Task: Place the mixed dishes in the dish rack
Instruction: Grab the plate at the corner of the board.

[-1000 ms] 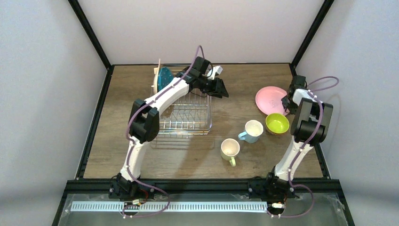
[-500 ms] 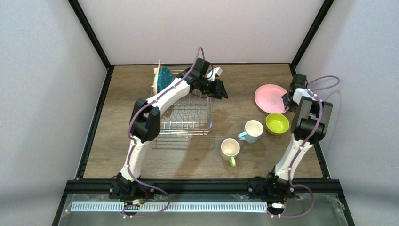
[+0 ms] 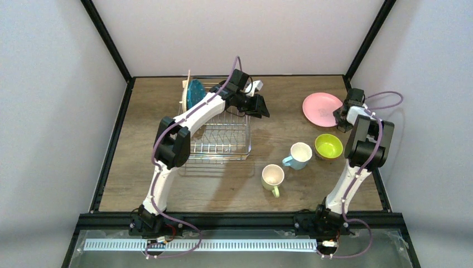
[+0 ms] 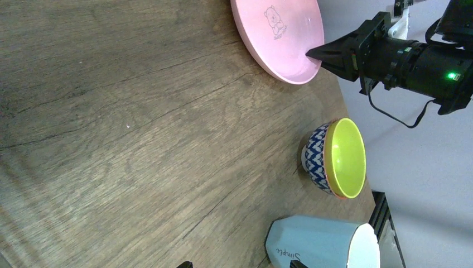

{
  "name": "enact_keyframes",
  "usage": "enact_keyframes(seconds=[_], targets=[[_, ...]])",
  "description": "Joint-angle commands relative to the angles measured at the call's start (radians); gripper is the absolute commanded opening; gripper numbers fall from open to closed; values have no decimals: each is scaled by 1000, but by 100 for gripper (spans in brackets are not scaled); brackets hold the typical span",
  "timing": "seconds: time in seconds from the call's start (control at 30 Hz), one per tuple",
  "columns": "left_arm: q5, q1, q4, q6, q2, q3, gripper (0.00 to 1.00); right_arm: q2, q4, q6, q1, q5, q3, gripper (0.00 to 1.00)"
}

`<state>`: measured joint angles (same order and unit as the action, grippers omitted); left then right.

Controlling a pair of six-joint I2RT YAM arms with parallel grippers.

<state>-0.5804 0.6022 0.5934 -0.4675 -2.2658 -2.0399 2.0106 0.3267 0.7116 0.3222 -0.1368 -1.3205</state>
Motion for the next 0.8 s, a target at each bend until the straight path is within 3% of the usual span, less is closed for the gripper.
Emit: enact_keyframes(seconds=[0.0,0.77], targets=[[13,1,6,3,-9,-14,100,37,80,-17,2,4,60,1],[-49,2,-191,-255,-24,-51,100,-243,85,-41,-38,288,47,1]])
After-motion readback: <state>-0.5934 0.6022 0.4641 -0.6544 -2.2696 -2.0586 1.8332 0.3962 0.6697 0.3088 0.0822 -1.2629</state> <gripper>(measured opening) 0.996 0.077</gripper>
